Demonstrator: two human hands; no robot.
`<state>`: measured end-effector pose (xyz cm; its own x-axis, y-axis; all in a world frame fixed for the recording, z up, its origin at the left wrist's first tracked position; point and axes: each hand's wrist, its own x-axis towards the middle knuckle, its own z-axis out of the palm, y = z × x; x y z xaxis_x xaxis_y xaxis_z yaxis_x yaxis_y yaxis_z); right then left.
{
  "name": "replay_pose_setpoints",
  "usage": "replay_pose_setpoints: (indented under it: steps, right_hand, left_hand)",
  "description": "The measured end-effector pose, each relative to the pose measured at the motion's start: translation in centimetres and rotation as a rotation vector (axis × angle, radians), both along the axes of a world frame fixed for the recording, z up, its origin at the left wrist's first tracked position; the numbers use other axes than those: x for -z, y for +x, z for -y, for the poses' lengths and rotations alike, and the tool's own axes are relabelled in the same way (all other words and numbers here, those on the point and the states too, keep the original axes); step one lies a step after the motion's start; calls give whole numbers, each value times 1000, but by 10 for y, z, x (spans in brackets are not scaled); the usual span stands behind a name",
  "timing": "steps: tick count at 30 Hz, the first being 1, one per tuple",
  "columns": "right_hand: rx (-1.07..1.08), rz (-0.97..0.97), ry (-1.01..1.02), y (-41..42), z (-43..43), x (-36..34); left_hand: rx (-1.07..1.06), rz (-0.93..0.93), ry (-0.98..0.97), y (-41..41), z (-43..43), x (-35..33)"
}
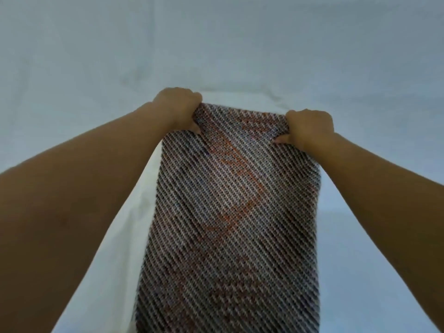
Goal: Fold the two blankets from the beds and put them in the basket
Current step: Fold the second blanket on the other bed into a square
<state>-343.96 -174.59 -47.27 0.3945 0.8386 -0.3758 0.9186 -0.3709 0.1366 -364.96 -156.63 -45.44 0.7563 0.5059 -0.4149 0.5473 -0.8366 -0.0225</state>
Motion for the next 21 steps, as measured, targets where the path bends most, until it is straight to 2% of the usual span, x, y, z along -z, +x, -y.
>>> replay_pose_setpoints:
  steps: [5,11,16,21]
  right_hand:
    - [61,64,240,-22,53,-34]
    - [11,110,333,-78,136,-79]
    - [-76,90,431,-143,233,-99]
    - [-195,-44,454,-207,309,-75]
  left_hand:
    - [-46,175,148,-42,30,-28]
    - [-134,364,143,-112,106,-64]
    - [-119,525,134,-193,211,-73]
    - [-85,472,128,-260,298,-49]
